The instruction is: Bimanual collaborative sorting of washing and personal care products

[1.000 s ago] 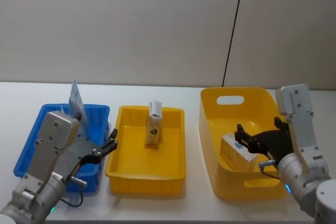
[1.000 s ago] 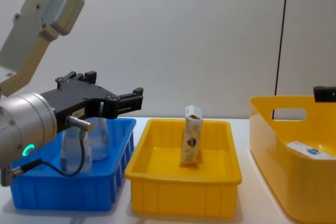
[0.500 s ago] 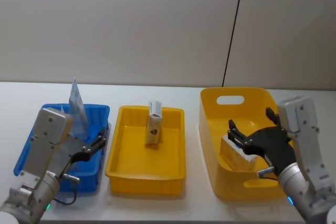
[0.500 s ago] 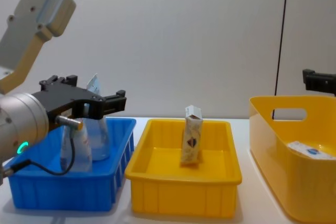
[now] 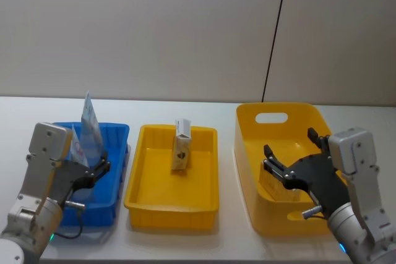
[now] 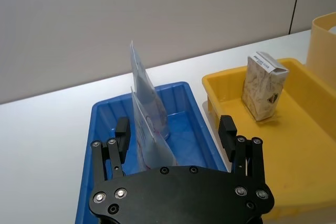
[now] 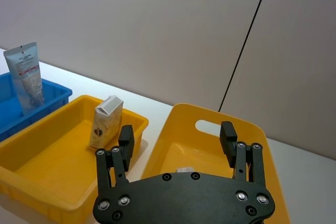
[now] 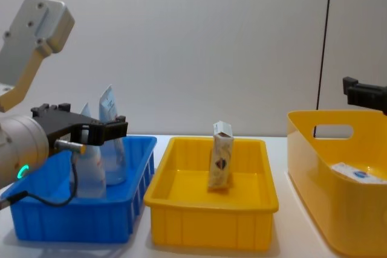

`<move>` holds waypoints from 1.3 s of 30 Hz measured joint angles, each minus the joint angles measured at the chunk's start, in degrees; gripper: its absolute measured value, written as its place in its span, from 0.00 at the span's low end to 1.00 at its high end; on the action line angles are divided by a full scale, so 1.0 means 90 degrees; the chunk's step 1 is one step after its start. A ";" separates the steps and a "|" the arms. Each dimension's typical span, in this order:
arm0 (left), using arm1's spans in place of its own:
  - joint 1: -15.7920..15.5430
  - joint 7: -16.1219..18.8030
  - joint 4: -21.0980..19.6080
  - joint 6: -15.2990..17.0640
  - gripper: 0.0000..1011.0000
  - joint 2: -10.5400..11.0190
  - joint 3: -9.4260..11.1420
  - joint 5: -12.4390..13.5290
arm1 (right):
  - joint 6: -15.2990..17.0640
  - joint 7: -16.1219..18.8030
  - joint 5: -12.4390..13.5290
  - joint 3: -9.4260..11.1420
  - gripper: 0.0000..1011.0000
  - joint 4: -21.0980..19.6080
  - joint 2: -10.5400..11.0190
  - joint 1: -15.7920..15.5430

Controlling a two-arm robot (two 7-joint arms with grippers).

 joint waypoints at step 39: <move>-0.0752 0.0184 0.1559 0.0122 0.43 -0.0714 -0.0199 0.0100 | -0.0372 0.0093 -0.0015 0.0037 0.99 0.0045 -0.0010 -0.0115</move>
